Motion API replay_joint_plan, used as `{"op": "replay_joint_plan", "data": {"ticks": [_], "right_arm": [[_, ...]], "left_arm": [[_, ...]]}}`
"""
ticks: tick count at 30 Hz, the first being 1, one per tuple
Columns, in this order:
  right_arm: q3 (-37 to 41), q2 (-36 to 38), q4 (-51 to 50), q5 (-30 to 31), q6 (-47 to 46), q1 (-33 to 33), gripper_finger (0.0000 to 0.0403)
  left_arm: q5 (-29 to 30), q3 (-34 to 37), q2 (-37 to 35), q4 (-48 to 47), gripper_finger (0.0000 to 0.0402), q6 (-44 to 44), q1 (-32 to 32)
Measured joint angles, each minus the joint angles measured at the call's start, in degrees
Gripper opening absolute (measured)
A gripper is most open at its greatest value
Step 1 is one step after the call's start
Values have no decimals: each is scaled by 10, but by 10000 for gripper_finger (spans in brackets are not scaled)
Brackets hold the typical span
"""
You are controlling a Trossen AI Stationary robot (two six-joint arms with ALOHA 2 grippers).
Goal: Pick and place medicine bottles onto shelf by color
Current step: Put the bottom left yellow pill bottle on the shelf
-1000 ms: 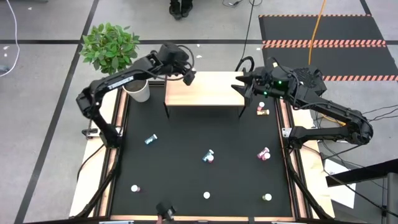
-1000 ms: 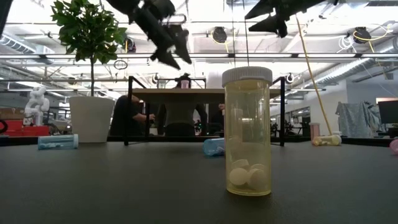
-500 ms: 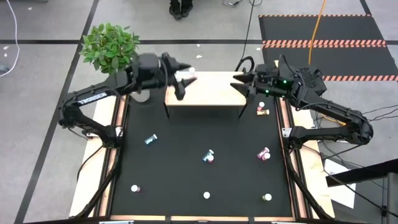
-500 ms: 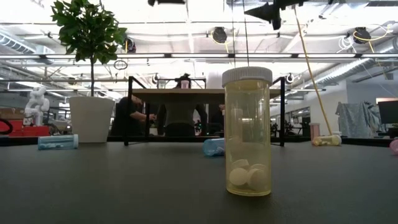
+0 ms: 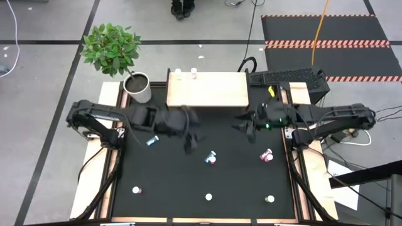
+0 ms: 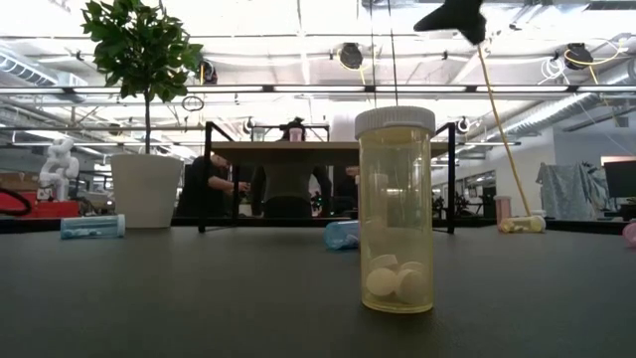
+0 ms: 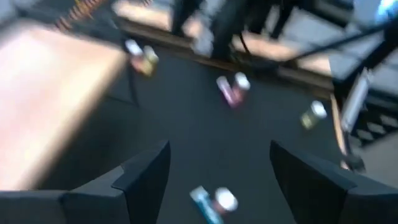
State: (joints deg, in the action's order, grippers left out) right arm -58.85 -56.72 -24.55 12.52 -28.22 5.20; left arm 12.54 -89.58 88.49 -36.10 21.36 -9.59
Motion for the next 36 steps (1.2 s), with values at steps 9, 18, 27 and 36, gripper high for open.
{"op": "replay_joint_plan", "data": {"ticks": [9,18,27,36], "right_arm": [[0,-54,-18,102,-100,177,196],[0,-156,26,187,-274,296,147],[-70,-285,-19,152,-437,374,103],[-77,-311,-90,161,-558,414,101]], "left_arm": [[-45,0,89,50,273,15,-114],[-82,0,174,96,273,-76,-165],[-78,8,173,130,273,-84,-208],[-33,140,173,363,273,-76,-217]]}}
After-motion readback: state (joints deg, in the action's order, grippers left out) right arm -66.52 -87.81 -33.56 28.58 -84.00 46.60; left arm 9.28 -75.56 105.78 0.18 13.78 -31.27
